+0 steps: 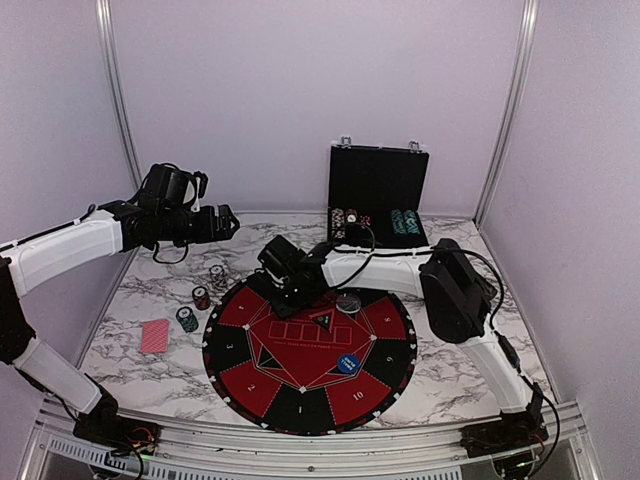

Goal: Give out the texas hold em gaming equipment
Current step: Move the big blind button to position 5.

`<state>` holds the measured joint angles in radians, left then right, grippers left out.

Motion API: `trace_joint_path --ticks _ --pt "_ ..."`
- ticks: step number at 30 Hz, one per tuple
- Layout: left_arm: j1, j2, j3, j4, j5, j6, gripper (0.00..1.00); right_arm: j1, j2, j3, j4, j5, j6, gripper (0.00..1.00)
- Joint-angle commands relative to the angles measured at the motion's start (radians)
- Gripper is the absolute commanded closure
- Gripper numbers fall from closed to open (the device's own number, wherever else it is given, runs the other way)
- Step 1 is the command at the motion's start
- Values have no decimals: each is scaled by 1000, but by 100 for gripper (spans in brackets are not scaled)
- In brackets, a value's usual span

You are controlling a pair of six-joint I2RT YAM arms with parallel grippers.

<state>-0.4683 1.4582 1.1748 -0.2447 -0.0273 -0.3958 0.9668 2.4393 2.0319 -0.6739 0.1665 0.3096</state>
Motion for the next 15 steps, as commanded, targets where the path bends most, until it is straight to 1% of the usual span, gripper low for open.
trace_joint_path --ticks 1,15 --pt "8 -9 -6 8 -11 12 1 -16 44 38 -21 5 -16 64" --pt "13 -5 -1 8 -5 11 1 -21 61 73 -27 -7 -26 64"
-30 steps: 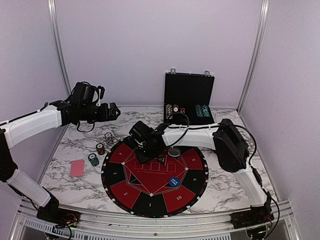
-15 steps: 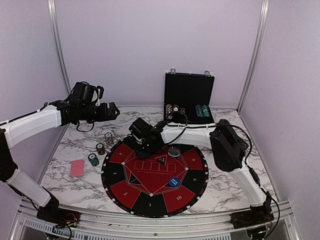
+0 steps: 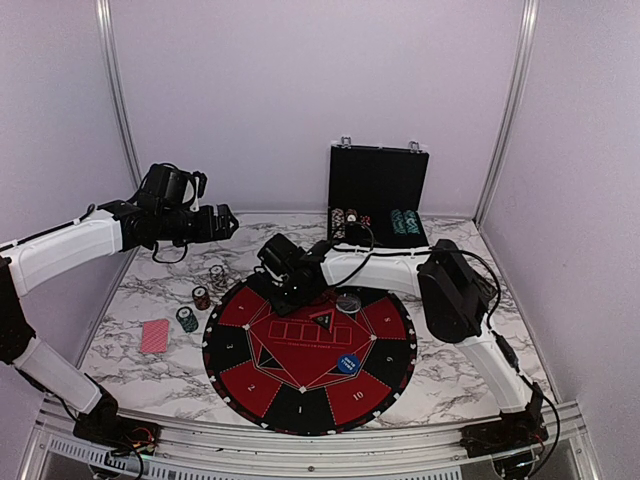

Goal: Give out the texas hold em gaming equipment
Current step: Move the big blind button to position 5, then move the all-in button to the poker table mat.

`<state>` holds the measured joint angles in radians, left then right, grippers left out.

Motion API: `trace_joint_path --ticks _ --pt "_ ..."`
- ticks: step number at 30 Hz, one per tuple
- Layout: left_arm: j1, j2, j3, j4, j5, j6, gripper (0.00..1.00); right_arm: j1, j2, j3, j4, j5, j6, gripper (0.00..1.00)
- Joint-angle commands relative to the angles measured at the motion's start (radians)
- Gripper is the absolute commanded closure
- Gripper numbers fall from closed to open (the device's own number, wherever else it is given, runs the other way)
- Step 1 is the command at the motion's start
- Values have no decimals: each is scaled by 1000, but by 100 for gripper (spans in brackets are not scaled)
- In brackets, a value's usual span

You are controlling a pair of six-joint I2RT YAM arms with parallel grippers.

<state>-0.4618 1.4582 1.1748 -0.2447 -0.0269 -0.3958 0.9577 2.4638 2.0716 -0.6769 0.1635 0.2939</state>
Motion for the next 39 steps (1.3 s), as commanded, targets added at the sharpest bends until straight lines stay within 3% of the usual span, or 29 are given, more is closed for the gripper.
trace_joint_path --ticks 1,23,39 --pt "7 -5 -1 8 -5 11 1 -11 35 34 -24 -5 -11 64" --pt "9 -11 0 10 16 3 1 -10 -102 10 -49 -15 -17 60" --pt "9 3 11 10 22 -10 1 -45 -335 -359 36 -3 27 48"
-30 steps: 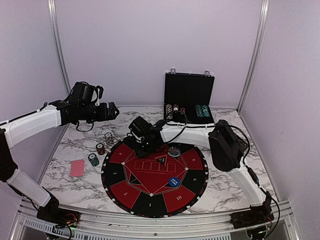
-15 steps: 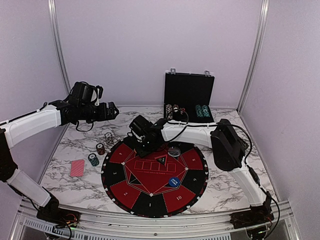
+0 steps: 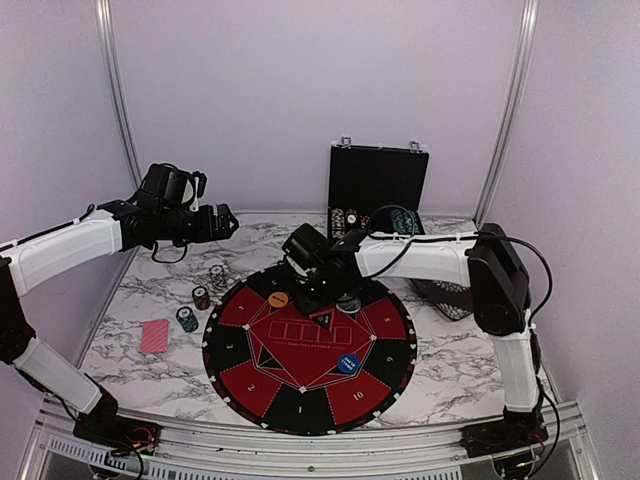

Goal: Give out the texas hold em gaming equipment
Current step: Move the all-in button to the poker table mat.

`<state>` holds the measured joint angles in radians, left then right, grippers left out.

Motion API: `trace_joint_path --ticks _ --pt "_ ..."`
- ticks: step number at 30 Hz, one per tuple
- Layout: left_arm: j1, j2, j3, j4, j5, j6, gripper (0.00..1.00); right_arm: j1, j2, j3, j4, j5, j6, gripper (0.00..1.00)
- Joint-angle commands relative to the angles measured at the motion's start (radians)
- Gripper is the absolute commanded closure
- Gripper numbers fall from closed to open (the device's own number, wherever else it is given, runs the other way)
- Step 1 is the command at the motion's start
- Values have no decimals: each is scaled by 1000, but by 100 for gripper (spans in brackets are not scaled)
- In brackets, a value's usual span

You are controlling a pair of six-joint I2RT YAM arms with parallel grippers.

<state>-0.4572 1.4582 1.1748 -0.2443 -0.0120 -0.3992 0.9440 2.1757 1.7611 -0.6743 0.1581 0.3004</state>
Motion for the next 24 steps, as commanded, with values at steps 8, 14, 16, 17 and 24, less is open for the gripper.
trace_joint_path --ticks 8,14,16,17,24 --pt "4 3 14 7 30 -10 1 -47 -126 -172 63 -17 35 46" --pt "5 7 15 8 32 -19 1 -51 -174 -251 84 -55 60 45" --pt "4 7 16 8 32 -19 1 -51 -192 -281 103 -81 70 45" --pt "5 9 16 7 30 -21 1 -52 -199 -295 115 -96 73 44" --pt "4 13 20 8 34 -22 1 -65 -190 -335 165 -147 93 41"
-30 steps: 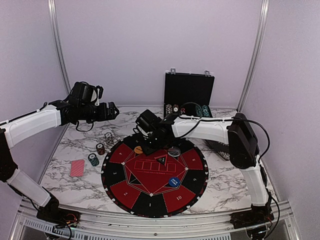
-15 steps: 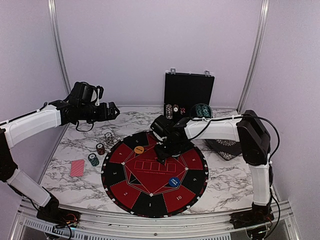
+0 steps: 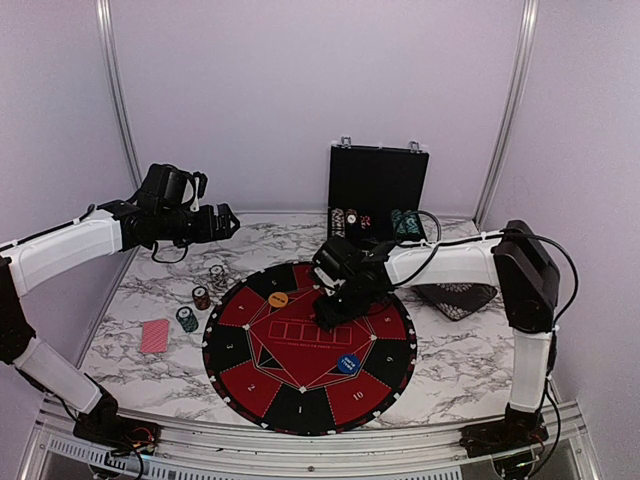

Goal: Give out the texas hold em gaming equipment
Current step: Move the all-in button to the poker table mat.

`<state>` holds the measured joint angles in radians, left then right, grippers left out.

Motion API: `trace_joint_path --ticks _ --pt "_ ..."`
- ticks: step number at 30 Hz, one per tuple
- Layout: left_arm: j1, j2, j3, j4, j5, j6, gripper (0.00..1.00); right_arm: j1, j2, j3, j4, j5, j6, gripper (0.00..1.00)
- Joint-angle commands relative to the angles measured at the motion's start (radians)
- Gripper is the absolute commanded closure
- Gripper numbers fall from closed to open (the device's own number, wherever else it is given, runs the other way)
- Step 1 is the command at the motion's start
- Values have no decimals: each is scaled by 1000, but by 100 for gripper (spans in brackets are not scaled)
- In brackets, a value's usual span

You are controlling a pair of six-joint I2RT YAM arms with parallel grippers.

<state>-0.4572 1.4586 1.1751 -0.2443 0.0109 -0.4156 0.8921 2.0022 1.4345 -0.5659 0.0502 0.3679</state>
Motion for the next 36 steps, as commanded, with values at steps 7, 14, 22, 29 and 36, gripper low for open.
trace_joint_path --ticks 7,14,22,29,36 --pt "5 8 18 8 7 -5 1 -19 18 -12 69 -15 35 42" --pt "5 -3 20 0 0 -2 1 -19 56 12 57 -3 43 45" --pt "4 -8 24 -7 -3 0 1 -20 84 16 73 6 39 47" --pt "5 -5 40 -15 7 0 1 -4 128 67 54 32 -5 52" --pt "5 -17 36 -19 3 -3 1 67 179 152 6 59 -36 53"
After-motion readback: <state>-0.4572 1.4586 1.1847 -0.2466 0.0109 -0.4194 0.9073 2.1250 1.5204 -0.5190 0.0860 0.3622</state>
